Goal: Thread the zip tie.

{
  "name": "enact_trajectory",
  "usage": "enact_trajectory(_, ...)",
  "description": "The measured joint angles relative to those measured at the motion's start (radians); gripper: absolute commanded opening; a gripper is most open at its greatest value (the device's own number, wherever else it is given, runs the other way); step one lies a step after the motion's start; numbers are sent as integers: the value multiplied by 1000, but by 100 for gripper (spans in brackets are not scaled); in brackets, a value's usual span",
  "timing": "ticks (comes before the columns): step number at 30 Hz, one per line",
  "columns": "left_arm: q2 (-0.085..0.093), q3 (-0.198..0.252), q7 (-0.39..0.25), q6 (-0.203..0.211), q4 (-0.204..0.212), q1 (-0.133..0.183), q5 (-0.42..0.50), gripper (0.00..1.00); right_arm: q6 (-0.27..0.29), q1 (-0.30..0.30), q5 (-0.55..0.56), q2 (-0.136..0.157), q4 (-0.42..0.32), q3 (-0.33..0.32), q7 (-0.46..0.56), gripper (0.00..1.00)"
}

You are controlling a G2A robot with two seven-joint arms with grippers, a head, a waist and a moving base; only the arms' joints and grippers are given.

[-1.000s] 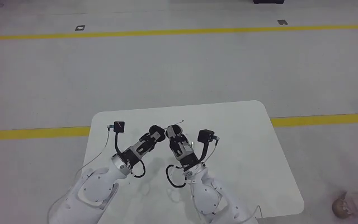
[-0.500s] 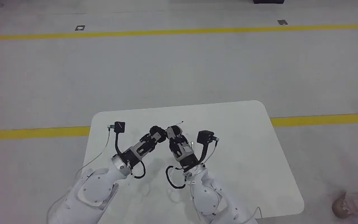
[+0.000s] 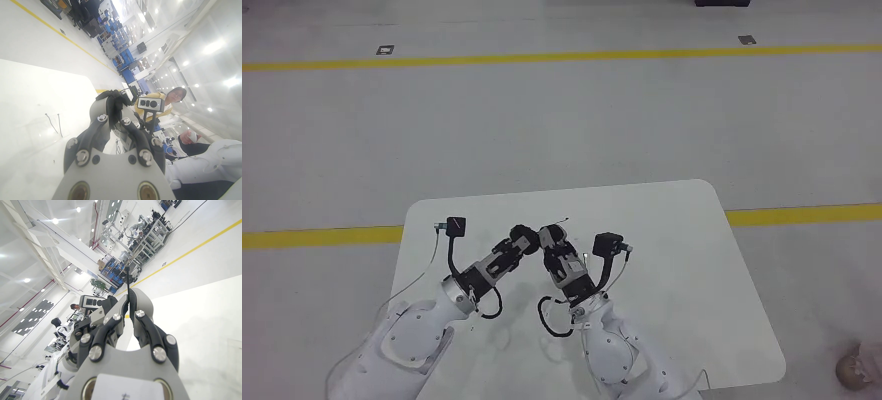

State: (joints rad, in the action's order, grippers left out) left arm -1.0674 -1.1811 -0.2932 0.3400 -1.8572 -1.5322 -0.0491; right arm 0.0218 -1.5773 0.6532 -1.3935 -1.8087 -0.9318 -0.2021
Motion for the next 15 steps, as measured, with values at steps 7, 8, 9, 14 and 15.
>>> enact_trajectory(7, -1, 1, 5, 0, 1, 1, -5, 0, 2, -9, 11, -1, -6, -6, -3, 36)
enact_trajectory(8, -1, 2, 6, 0, 1, 1, -6, 0, 3, -11, 12, -1, -7, -7, -3, 36)
enact_trajectory(9, -1, 2, 7, 0, 1, 1, -6, 0, 3, -13, 13, -1, -8, -9, -4, 36)
enact_trajectory(14, -3, 5, 15, 0, 2, 1, -9, 0, 7, -23, 20, 0, -12, -15, -9, 36)
enact_trajectory(15, -3, 4, 20, 0, 4, 1, -9, 0, 10, -27, 24, 0, -13, -18, -13, 37)
